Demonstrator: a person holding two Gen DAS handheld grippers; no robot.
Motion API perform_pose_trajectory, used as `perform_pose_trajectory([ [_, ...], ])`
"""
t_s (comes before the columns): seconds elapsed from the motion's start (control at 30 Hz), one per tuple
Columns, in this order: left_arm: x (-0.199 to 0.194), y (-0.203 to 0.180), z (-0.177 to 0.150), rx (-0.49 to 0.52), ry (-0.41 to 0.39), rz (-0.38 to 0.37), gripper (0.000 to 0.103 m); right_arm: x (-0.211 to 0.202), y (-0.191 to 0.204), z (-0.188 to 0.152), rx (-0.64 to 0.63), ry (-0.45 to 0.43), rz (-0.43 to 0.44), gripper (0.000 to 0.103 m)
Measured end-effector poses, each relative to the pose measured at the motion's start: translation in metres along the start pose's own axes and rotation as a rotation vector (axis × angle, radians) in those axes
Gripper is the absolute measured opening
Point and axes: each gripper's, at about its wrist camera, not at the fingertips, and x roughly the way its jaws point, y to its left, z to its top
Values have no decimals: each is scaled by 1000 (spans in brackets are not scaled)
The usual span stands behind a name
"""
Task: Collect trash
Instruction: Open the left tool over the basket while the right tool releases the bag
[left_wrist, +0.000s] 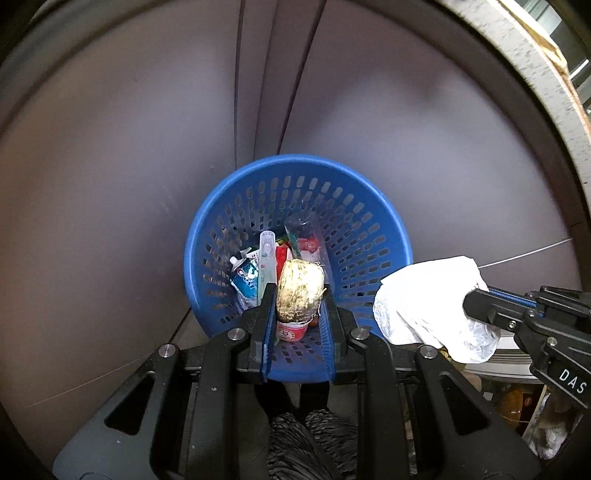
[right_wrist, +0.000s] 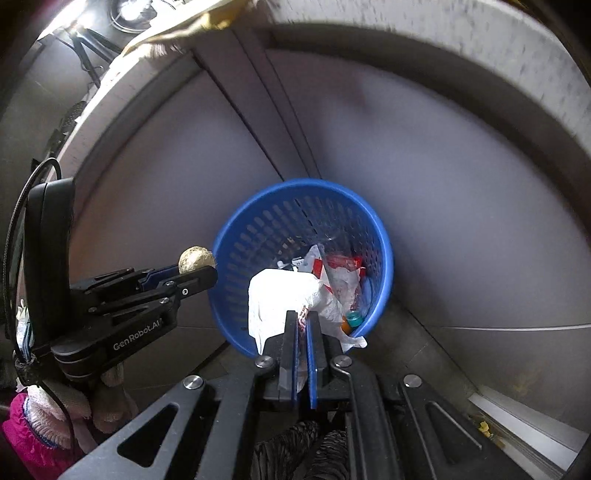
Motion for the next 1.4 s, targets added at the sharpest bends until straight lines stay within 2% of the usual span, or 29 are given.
perform_pose_trajectory([
  [0.53,49,9,-5,-2,31,13,20,53,-7,-2,17,31,-18,2],
  [1.07,51,8,-5,17,29,28,20,53,-2,-1,4,33,-13,7],
  [1.1,50,8,-5,18,27,29,20,52,-2,-1,3,31,-14,8],
  [1.27,47,8,-4,23,22,33,20,47,2,0,-8,18,-20,29],
  [1.33,46,10,-4,20,22,31,28,45,2,1,-6,16,-23,34],
  [1.4,43,12,-4,18,14,30,56,44,2,2,-5,15,-33,44],
])
